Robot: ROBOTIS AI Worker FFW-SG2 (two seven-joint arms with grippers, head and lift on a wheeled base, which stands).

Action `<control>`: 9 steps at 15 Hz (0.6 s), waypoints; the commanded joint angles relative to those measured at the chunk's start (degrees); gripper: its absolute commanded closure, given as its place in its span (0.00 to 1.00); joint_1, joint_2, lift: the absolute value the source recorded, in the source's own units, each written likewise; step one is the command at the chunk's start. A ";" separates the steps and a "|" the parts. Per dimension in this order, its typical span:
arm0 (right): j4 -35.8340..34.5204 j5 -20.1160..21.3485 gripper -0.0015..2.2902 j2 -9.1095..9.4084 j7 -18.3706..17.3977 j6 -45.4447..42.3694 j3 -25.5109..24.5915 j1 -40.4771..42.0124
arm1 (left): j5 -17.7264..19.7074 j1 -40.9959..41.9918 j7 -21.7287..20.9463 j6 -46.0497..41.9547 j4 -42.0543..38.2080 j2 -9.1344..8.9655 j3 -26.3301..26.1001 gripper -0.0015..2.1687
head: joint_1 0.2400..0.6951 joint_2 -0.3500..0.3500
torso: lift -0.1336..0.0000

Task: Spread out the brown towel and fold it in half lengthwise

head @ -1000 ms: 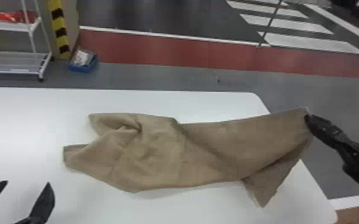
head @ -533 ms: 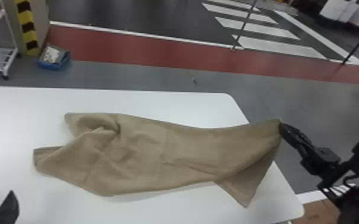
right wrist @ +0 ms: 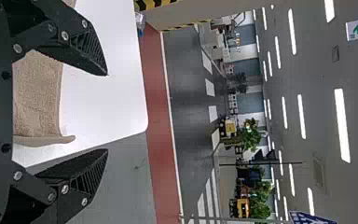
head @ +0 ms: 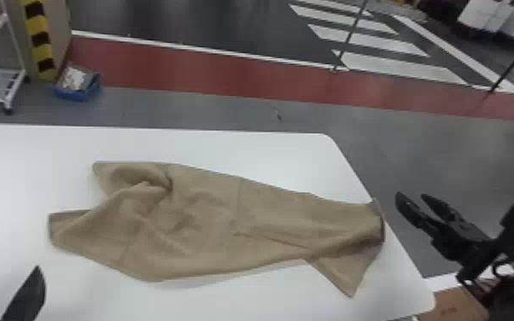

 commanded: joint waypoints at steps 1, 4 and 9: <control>-1.16 -0.14 0.02 0.28 0.00 0.00 -0.07 0.92 | 0.16 -2.30 -3.39 7.22 -1.27 -0.15 -0.64 0.06 | 1.00 0.00 | 0.07; -1.60 -0.14 0.02 0.72 0.00 0.18 -0.33 1.63 | -2.12 -8.01 -4.53 16.36 -2.24 -0.15 -3.89 0.07 | 1.00 0.00 | 0.07; -2.48 -0.23 0.02 1.07 0.18 0.18 -1.47 3.21 | -8.72 -21.28 -4.97 23.57 8.05 -0.15 -6.09 0.07 | 1.00 0.00 | 0.07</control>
